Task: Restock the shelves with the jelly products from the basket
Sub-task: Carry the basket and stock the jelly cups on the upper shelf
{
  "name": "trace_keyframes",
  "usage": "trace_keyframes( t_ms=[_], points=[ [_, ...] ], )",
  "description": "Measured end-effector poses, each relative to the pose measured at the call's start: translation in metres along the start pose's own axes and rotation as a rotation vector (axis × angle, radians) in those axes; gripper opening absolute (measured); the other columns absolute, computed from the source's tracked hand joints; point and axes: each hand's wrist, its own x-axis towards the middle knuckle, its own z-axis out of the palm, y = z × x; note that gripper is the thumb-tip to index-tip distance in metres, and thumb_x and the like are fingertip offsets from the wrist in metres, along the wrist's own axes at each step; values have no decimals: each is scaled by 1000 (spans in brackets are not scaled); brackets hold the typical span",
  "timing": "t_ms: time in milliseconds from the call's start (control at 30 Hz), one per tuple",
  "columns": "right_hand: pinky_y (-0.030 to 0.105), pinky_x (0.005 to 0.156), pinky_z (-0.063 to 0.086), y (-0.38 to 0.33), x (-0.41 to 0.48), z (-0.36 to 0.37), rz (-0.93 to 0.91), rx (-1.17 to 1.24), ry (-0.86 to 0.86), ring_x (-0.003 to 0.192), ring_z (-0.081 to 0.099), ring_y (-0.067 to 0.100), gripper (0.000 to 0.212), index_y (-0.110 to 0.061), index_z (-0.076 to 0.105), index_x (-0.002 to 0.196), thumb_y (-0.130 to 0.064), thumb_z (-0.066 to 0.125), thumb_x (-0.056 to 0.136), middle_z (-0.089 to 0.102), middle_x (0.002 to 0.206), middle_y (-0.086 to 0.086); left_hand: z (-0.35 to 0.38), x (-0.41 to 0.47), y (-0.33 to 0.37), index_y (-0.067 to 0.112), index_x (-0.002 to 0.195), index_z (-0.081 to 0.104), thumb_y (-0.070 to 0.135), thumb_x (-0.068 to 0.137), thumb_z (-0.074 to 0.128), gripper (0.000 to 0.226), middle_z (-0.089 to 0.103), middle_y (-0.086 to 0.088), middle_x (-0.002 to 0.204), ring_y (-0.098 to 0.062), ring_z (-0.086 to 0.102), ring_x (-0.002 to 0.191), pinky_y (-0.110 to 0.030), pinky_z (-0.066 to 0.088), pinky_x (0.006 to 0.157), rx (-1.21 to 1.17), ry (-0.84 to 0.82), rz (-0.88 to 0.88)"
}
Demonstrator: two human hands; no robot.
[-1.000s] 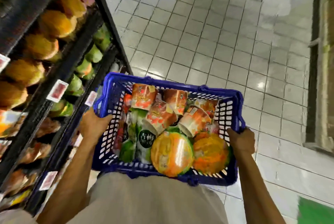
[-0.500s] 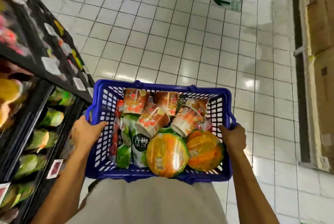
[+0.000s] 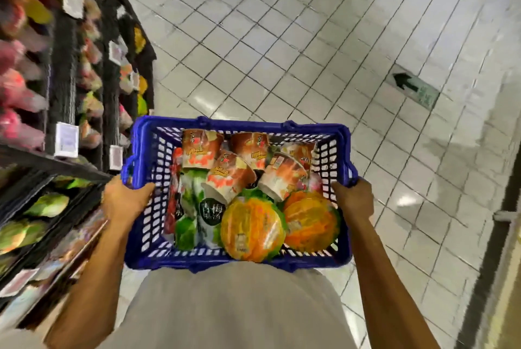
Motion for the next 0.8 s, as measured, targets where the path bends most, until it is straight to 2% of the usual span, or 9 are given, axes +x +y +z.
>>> trace_keyframes(
  t_ms=[100,267,367,467,600,733,800],
  points=[
    [39,80,52,-55,62,15,-44,-65,-53,88,64,32,36,-11,61,110,-28,71,80,69,101,14,19,31,41,-1,101,67,24,74,80,40,67,-32,97,-46,63,90,-47,49,77,-40,15,-38],
    [44,81,52,-159,146,35,-128,-210,-93,90,64,35,44,-8,58,115,-29,71,78,68,103,16,28,71,102,2,106,64,25,73,80,44,67,-30,98,-47,63,91,-46,49,76,-70,80,-163],
    [41,77,50,-219,179,52,-202,-276,-135,87,63,35,44,-8,60,116,-29,70,79,68,102,17,29,92,124,-1,102,64,24,72,82,42,66,-31,98,-48,63,92,-47,50,78,-103,91,-263],
    [41,80,50,-275,218,77,-261,-317,-193,92,65,38,43,-7,60,116,-27,70,79,68,103,18,42,113,140,3,103,67,24,72,81,40,68,-29,94,-46,64,88,-49,52,77,-155,103,-344],
    [41,79,51,-350,274,123,-384,-407,-327,83,64,33,32,-6,64,106,-25,71,81,70,95,19,68,134,166,5,100,67,30,72,81,40,68,-28,95,-46,64,89,-48,51,76,-189,126,-559],
    [43,82,51,-442,326,174,-537,-559,-445,92,65,39,39,-5,64,113,-25,71,81,69,102,22,98,126,202,0,101,65,29,74,81,43,67,-31,98,-48,63,90,-48,50,78,-312,199,-815],
    [44,81,51,-484,341,196,-623,-613,-487,89,65,39,39,-4,64,113,-24,72,80,69,100,23,106,119,227,-2,98,64,35,75,79,46,66,-33,97,-49,63,91,-47,48,75,-348,254,-910]
  ],
)
